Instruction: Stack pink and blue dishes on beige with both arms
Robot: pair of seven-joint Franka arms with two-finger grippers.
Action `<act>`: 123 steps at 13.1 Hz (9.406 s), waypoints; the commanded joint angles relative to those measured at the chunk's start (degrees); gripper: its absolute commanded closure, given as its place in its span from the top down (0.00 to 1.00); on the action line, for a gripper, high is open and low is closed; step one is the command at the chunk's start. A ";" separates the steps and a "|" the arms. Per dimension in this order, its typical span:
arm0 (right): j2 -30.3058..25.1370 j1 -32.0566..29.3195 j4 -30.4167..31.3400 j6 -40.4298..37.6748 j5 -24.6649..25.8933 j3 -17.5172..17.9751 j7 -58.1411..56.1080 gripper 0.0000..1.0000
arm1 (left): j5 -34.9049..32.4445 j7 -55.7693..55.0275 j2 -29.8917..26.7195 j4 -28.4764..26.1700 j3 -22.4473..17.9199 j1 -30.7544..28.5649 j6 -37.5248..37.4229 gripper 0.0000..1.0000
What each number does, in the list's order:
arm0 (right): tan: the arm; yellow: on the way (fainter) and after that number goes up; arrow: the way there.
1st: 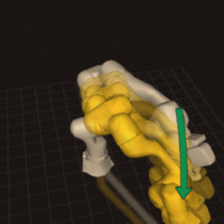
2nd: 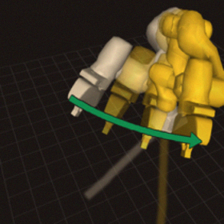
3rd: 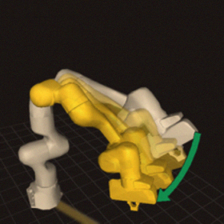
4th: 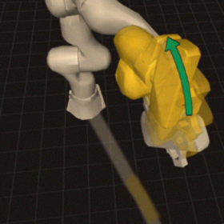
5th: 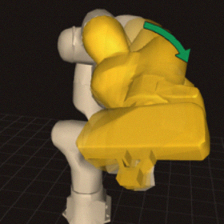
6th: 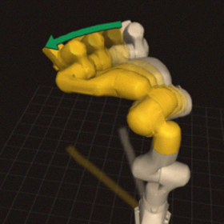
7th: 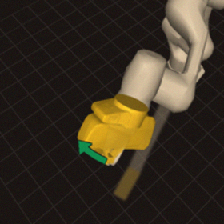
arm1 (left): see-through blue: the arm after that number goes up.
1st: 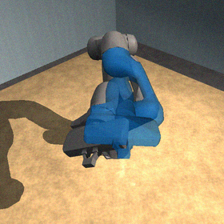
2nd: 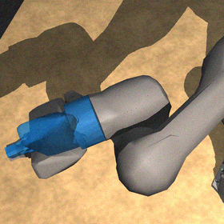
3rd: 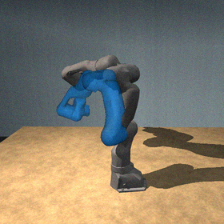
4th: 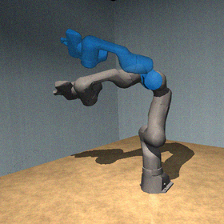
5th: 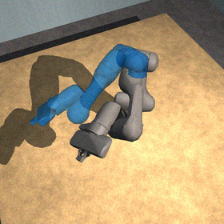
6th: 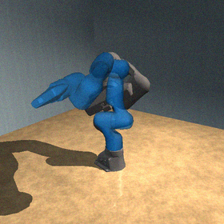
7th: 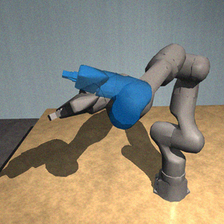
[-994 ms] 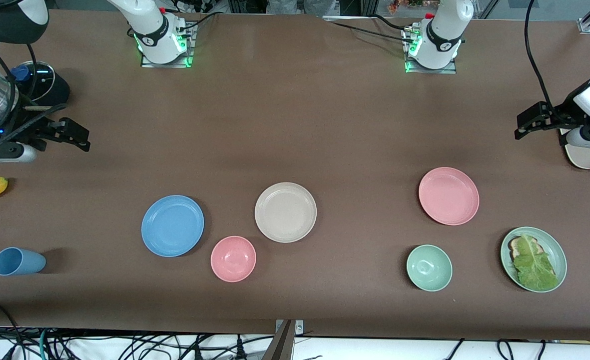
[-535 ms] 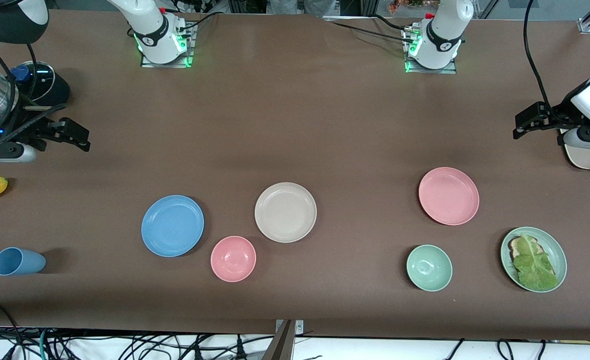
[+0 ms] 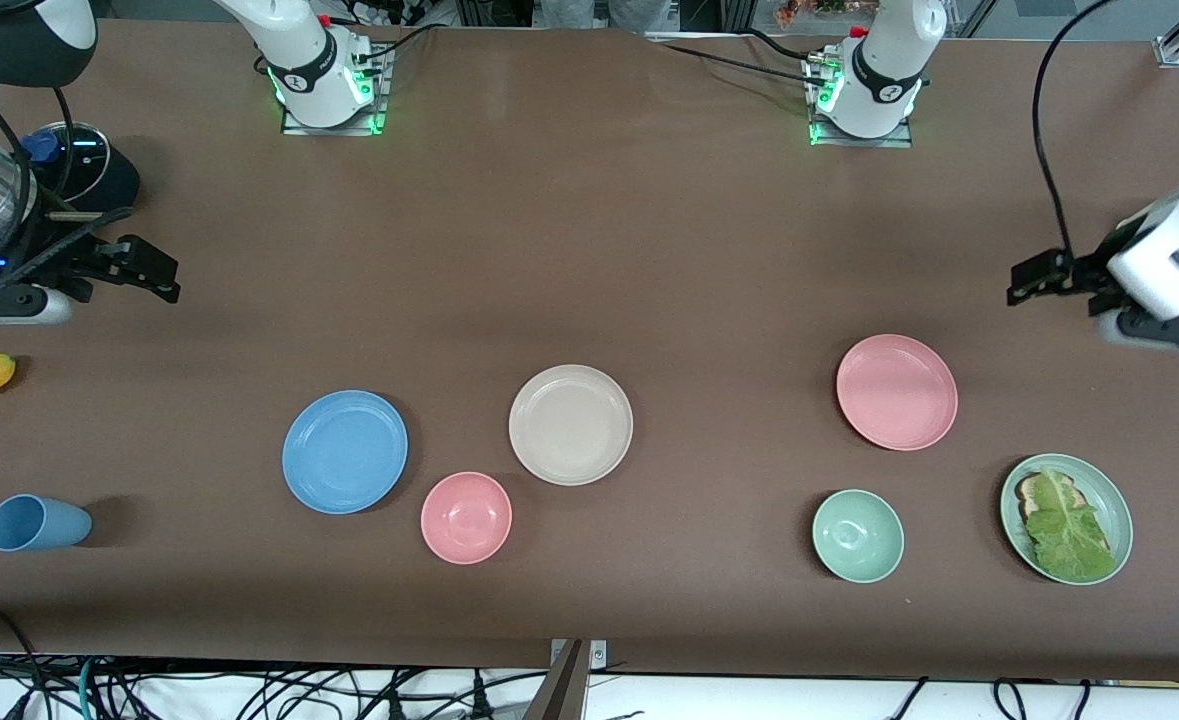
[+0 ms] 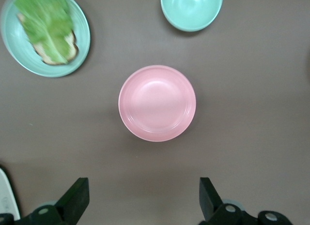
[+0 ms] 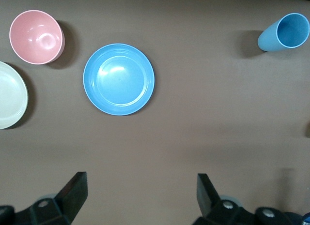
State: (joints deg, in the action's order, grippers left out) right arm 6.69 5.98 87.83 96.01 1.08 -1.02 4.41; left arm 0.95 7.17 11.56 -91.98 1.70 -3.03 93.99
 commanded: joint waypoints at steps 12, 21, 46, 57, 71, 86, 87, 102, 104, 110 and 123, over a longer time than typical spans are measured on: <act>1.13 -1.50 -1.26 5.67 0.24 -0.21 0.69 1.00 | -1.04 6.45 15.51 -20.76 0.06 -6.63 40.08 1.00; 2.98 -0.53 -0.65 2.26 0.77 0.23 -2.20 1.00 | -0.78 5.58 19.38 -21.14 0.06 -6.81 42.42 0.00; 34.00 -2.90 7.88 42.94 -3.98 0.31 -6.69 0.56 | 14.25 -46.98 35.19 16.39 12.98 20.16 31.66 0.00; 33.30 -2.38 -3.06 27.62 -3.89 1.02 -6.78 0.00 | 10.14 -48.04 33.19 15.87 11.57 16.06 27.06 1.00; 33.73 16.15 -17.87 15.68 -4.06 1.19 20.17 0.00 | -1.99 -16.95 28.61 15.25 11.48 -7.42 3.32 1.00; 40.77 24.34 -15.41 30.37 -4.06 1.19 32.86 0.11 | -2.71 -8.76 -10.75 -5.14 2.52 -1.45 3.48 1.00; 40.86 24.34 -15.41 30.55 -4.06 1.19 32.86 0.22 | -2.62 -8.67 -11.81 -6.18 2.61 -1.36 3.57 1.00; 24.89 17.58 -14.54 9.05 -3.97 -7.23 17.06 1.00 | 0.54 -8.40 -13.40 -7.34 -0.03 -0.83 3.65 1.00; 17.43 17.58 -9.21 5.77 -3.89 -8.99 13.98 1.00 | 0.80 -8.49 -13.40 -7.25 -0.03 -0.83 3.83 1.00; 5.71 13.82 1.03 3.41 -3.27 -8.84 8.87 1.00 | 0.63 -8.49 -13.58 -6.28 -0.03 -0.22 4.10 1.00; -3.26 1.67 3.49 -3.29 -0.72 -0.74 0.87 1.00 | -0.42 -8.41 -13.23 -4.44 0.06 0.31 2.86 1.00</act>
State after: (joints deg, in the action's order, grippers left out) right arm 4.72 8.38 90.46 92.99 -0.62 -2.73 6.30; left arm 2.04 -2.06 -1.74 -97.94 1.74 -2.80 97.96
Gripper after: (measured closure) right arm 0.000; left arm 0.000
